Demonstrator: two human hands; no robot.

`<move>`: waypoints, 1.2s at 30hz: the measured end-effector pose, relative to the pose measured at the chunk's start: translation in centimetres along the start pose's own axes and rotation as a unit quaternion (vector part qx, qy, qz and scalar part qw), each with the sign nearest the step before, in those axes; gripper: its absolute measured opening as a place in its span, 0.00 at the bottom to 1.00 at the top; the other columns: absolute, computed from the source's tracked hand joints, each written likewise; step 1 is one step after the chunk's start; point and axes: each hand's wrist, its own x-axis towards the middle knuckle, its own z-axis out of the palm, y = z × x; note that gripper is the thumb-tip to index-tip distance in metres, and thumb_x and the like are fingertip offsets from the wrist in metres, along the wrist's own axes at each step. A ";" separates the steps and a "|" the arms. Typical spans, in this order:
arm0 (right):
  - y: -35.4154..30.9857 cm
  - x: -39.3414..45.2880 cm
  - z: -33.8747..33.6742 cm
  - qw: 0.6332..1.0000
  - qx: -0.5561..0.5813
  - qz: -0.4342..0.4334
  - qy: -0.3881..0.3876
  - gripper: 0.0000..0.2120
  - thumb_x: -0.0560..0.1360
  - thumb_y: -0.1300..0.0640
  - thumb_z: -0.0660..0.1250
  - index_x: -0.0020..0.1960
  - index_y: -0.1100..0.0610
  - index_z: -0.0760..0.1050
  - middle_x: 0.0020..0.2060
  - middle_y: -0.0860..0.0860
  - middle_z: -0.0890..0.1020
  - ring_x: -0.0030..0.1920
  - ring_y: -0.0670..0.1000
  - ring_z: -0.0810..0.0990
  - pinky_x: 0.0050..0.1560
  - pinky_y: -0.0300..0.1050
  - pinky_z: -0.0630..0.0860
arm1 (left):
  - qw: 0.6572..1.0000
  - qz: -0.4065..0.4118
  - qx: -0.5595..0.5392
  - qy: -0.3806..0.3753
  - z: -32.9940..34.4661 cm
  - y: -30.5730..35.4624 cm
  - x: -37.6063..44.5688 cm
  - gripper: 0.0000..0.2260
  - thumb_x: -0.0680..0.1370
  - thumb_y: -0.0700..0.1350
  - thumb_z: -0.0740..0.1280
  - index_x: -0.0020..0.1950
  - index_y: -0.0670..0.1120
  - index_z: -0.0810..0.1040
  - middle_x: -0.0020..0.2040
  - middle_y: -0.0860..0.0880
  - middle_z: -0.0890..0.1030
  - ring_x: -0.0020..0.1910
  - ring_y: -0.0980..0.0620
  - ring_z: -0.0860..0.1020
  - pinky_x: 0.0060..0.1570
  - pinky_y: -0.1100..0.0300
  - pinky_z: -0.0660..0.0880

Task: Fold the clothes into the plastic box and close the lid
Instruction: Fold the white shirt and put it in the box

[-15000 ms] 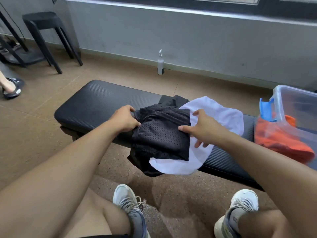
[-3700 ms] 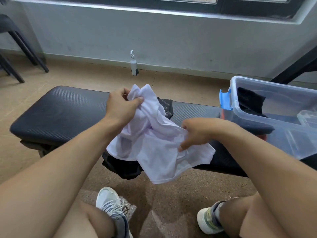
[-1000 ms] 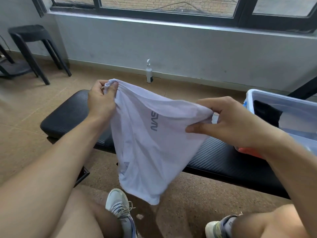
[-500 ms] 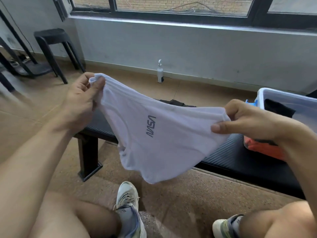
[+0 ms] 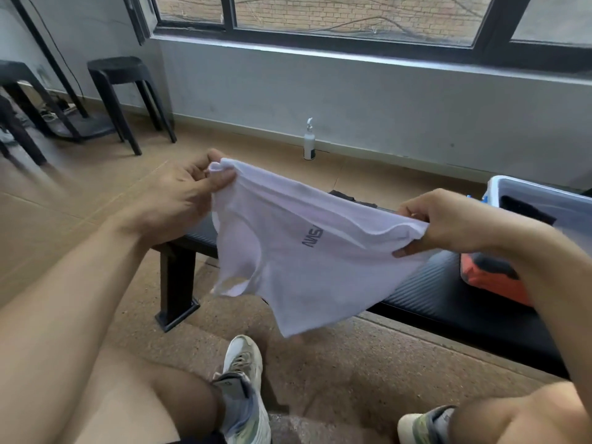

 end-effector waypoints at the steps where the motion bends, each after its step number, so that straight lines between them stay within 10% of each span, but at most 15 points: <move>1: -0.2 -0.1 -0.3 1.000 0.018 0.003 0.005 0.11 0.65 0.52 0.82 0.35 0.49 0.79 0.26 0.44 0.77 0.29 0.43 0.71 0.32 0.38 0.68 | 1.000 -0.028 0.003 0.006 0.0 -0.4 -0.1 0.07 0.75 0.49 0.73 0.48 0.48 0.78 0.43 0.49 0.82 0.41 0.54 0.81 0.43 0.61 0.79; 5: -0.6 0.0 -0.3 0.988 0.135 0.012 0.079 0.21 0.69 0.55 0.79 0.30 0.56 0.68 0.24 0.45 0.67 0.28 0.46 0.63 0.30 0.42 0.60 | 0.967 -0.042 0.232 0.100 0.7 -2.2 -0.1 0.05 0.76 0.52 0.71 0.46 0.52 0.79 0.41 0.52 0.84 0.41 0.55 0.82 0.41 0.55 0.77; 8: -0.9 0.1 0.0 0.970 0.198 0.006 0.140 0.13 0.70 0.61 0.78 0.36 0.58 0.73 0.28 0.50 0.73 0.30 0.47 0.68 0.32 0.42 0.66 | 0.994 -0.078 0.066 0.036 0.3 -0.9 -0.5 0.12 0.75 0.53 0.73 0.54 0.48 0.79 0.47 0.50 0.84 0.45 0.52 0.82 0.44 0.56 0.81; 11: -2.1 -2.4 -1.6 0.988 0.150 -0.043 0.018 0.08 0.70 0.66 0.73 0.42 0.54 0.81 0.31 0.54 0.81 0.32 0.45 0.75 0.33 0.38 0.71 | 0.981 -0.127 -0.071 -0.126 0.0 0.9 -1.9 0.22 0.72 0.54 0.77 0.60 0.43 0.80 0.54 0.44 0.84 0.50 0.48 0.84 0.49 0.54 0.82; 15: -4.1 -6.1 -3.8 0.951 0.216 -0.150 -0.162 0.09 0.62 0.55 0.78 0.36 0.54 0.79 0.30 0.44 0.79 0.32 0.39 0.74 0.32 0.30 0.70 | 0.982 -0.146 -0.050 -0.111 0.4 0.7 -2.0 0.18 0.75 0.52 0.75 0.59 0.43 0.80 0.51 0.46 0.84 0.47 0.50 0.84 0.47 0.55 0.83; 21: -0.2 -1.1 -1.3 0.929 0.269 0.056 0.248 0.13 0.71 0.58 0.78 0.47 0.65 0.77 0.35 0.52 0.78 0.32 0.44 0.74 0.28 0.33 0.69 | 0.972 -0.038 0.199 0.124 3.0 -1.7 1.2 0.08 0.77 0.53 0.71 0.47 0.50 0.77 0.43 0.48 0.84 0.38 0.53 0.81 0.34 0.59 0.77; 31: 3.8 1.7 0.9 0.935 0.179 0.122 0.281 0.08 0.69 0.48 0.76 0.41 0.52 0.83 0.38 0.48 0.85 0.38 0.48 0.81 0.38 0.44 0.77 | 0.947 -0.021 0.255 0.195 3.6 -5.7 5.4 0.10 0.75 0.49 0.77 0.51 0.44 0.85 0.43 0.49 0.85 0.39 0.59 0.79 0.40 0.65 0.76; 36: 4.1 2.9 -0.2 0.897 0.310 0.111 0.294 0.07 0.71 0.61 0.77 0.42 0.58 0.79 0.39 0.56 0.81 0.40 0.52 0.82 0.37 0.47 0.83 | 0.934 0.009 0.303 0.188 3.7 -4.6 7.2 0.06 0.73 0.46 0.79 0.47 0.47 0.86 0.29 0.60 0.81 0.27 0.67 0.75 0.32 0.73 0.70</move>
